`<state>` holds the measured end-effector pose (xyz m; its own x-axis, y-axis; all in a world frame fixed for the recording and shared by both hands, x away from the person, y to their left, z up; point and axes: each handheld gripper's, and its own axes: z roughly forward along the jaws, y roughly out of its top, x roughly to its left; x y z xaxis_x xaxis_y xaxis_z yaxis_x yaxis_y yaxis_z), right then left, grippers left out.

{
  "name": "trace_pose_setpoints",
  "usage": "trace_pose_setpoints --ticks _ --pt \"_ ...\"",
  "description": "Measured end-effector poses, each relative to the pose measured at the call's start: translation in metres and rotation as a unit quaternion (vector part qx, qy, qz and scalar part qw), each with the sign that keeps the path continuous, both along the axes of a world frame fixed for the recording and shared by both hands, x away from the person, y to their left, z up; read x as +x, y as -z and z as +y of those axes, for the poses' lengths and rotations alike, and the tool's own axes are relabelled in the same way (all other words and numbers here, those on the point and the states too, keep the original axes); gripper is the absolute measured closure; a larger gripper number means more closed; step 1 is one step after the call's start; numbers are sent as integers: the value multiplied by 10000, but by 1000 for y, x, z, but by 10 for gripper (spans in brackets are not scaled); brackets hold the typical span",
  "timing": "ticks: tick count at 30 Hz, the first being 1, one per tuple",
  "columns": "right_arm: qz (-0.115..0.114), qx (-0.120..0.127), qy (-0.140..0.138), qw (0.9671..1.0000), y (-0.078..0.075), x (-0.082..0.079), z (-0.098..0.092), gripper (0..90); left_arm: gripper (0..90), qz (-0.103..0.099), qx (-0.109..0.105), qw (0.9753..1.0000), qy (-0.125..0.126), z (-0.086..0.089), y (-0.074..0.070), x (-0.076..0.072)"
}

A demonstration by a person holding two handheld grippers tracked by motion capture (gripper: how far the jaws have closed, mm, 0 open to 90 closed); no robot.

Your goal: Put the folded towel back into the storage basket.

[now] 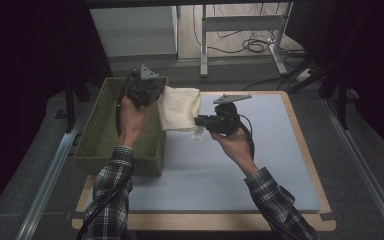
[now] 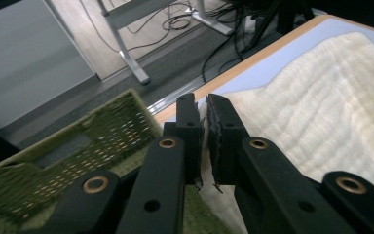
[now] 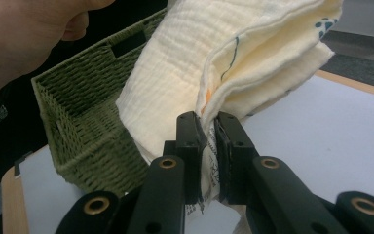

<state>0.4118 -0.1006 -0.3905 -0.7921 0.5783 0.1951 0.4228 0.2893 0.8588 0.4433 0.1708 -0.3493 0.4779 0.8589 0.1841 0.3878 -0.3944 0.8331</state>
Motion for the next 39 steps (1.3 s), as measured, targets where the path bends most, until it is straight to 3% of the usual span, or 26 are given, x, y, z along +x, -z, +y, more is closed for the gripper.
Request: trace_pose_setpoints --ticks 11,22,34,39 --pt "-57 -55 -205 9998 2 3 46 811 846 -47 70 9994 -345 35 -3 -5" --pt "-121 -266 -457 9985 9 4 98 809 846 10 144 9975 -689 75 4 -11" --pt "-52 -533 -725 9959 27 3 148 806 845 208 185 9951 -948 110 25 -22" --pt "-4 -712 -863 9937 36 1 168 805 845 334 326 9933 -1057 121 40 -25"
